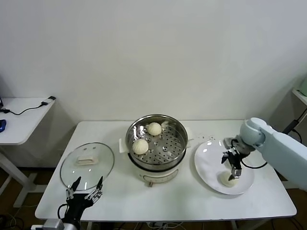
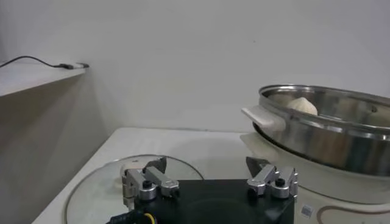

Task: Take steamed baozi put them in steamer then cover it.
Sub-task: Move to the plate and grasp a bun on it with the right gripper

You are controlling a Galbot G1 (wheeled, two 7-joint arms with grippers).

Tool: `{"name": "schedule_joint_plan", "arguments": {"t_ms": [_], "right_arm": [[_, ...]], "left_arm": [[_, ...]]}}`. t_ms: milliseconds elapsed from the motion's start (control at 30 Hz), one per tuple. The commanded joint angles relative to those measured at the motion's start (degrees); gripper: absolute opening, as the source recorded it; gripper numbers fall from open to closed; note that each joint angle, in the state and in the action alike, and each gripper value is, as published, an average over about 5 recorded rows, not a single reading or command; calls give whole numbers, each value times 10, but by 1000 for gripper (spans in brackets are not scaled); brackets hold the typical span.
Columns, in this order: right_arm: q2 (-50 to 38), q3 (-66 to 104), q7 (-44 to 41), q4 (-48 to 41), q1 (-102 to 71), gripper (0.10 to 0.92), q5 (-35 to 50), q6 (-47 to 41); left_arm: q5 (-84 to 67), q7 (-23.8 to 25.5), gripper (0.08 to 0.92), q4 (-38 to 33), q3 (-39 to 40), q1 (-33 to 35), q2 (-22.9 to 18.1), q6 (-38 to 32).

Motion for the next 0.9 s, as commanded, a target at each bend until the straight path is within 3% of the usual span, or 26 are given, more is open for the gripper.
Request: {"name": "schedule_joint_plan", "arguments": {"t_ms": [33, 767, 900], "right_arm": [[5, 36, 13, -11, -56, 823, -35, 8], [12, 43, 24, -22, -60, 821, -42, 12], [9, 47, 24, -19, -64, 767, -42, 12]], "left_arm": [[1, 0, 823, 3, 1, 3, 1, -2], [2, 0, 823, 10, 3, 0, 0, -3], [3, 0, 823, 11, 4, 0, 0, -4]]}}
